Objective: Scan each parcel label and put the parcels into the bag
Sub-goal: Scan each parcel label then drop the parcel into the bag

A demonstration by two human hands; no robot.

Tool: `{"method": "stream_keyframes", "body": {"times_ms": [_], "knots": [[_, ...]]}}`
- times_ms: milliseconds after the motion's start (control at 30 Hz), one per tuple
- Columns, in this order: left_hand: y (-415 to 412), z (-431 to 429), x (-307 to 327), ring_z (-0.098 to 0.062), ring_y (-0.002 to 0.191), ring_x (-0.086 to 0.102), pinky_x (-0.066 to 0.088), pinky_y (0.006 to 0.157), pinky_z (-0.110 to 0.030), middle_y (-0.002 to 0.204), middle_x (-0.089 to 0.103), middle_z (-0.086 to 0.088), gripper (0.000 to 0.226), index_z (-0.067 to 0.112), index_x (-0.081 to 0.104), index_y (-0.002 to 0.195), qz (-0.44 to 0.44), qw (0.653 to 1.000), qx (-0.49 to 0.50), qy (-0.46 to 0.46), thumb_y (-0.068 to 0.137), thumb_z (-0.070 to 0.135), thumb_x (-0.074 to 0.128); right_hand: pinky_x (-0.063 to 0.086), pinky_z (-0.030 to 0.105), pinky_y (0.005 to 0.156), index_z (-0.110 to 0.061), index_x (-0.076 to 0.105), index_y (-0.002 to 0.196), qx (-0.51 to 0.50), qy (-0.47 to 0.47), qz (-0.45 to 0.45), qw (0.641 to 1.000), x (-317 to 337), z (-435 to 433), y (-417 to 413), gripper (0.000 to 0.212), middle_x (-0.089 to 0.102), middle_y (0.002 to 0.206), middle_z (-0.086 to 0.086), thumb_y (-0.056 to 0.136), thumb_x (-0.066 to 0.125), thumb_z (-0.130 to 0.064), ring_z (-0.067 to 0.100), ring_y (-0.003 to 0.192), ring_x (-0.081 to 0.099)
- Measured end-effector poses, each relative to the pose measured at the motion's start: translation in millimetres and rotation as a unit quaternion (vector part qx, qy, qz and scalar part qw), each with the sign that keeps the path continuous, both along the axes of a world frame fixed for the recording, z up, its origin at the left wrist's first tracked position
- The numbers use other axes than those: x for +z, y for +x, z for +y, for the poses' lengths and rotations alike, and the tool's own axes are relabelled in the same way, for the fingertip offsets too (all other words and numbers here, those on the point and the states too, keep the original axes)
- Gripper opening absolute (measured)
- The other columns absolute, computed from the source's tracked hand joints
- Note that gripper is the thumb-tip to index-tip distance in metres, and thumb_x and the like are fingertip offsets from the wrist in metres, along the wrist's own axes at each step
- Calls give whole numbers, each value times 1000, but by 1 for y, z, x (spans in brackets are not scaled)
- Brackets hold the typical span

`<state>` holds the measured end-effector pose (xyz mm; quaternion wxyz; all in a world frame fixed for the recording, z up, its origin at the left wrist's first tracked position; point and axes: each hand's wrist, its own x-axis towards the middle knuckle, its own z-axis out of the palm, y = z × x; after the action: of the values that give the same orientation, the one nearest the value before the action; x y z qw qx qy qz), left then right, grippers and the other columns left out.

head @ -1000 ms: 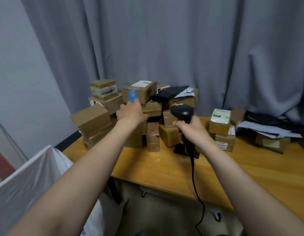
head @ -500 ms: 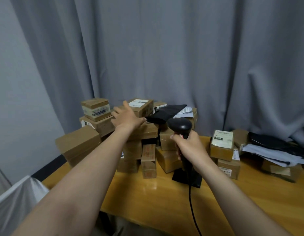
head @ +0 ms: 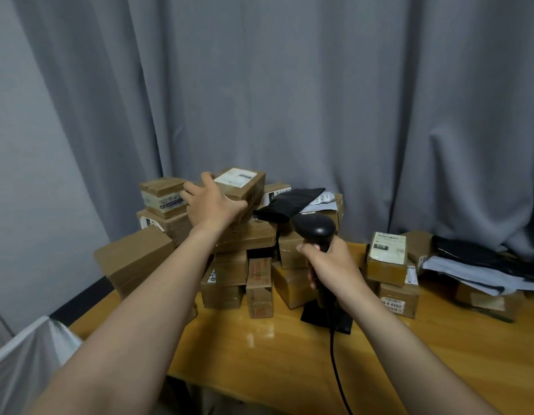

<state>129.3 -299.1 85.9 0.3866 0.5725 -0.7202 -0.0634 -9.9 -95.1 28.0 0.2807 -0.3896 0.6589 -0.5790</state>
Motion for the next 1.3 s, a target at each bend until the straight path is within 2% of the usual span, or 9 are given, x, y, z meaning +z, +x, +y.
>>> {"method": "stream_keyframes", "body": {"times_ms": [133,267,367,567,733,867,967,1100,1300], "knots": [[17,37,4,-37,133,32,43,88,-38,144,33,-18,95,20,35,140,52,998,-31,-36,66,55,85,53,26,52,-18,61,109,7,-24,-11,1000,8,16,11,16,63,75,4,100,68,-29,11,51,60],[33,93,-8,-30,135,33,42,101,-36,144,33,-12,99,26,36,143,92,990,-93,-46,65,61,86,58,28,58,-16,65,111,-2,-93,-41,995,18,39,27,16,70,88,7,99,69,-25,15,56,69],[43,142,-18,-24,138,31,36,103,-30,144,32,-5,93,33,38,141,149,978,-147,-2,67,56,88,66,45,77,-19,68,116,-38,-142,-84,986,21,58,35,22,75,104,3,96,75,-23,15,77,78],[51,219,-50,-17,136,34,36,102,-28,137,27,8,89,41,38,138,174,958,-223,45,66,48,91,63,44,91,-29,69,112,-70,-188,-131,971,13,104,51,24,79,104,-7,92,79,-21,14,104,74],[59,265,-87,-6,134,20,30,107,-23,132,11,21,121,40,16,153,186,944,-257,92,63,37,97,58,42,100,-35,69,109,-82,-203,-106,970,-8,141,62,30,78,111,-10,89,82,-17,9,111,72],[63,284,-103,-9,139,32,38,112,-26,132,13,25,139,36,9,161,213,916,-307,143,55,47,98,57,32,95,-32,70,108,-112,-200,-46,972,-28,162,62,34,78,107,-11,84,86,-15,3,106,71],[66,294,-110,-4,123,48,45,103,-17,138,35,8,104,31,31,156,258,891,-305,214,72,54,87,56,23,88,-34,67,101,-112,-192,-15,975,-41,175,61,36,75,102,-15,84,86,-9,-4,100,70],[77,290,-116,-18,112,65,59,93,-55,128,58,-6,42,21,45,132,355,821,-304,329,98,30,68,55,21,85,-34,66,97,-95,-167,-19,981,-57,186,61,39,72,99,-19,83,86,-4,-10,91,68],[92,291,-132,-22,97,75,64,77,-50,108,70,-7,28,18,46,121,391,744,-339,422,100,11,64,51,9,79,-32,66,108,-73,-128,-4,989,-67,197,61,39,71,105,-18,87,82,-4,-14,93,66]]}}
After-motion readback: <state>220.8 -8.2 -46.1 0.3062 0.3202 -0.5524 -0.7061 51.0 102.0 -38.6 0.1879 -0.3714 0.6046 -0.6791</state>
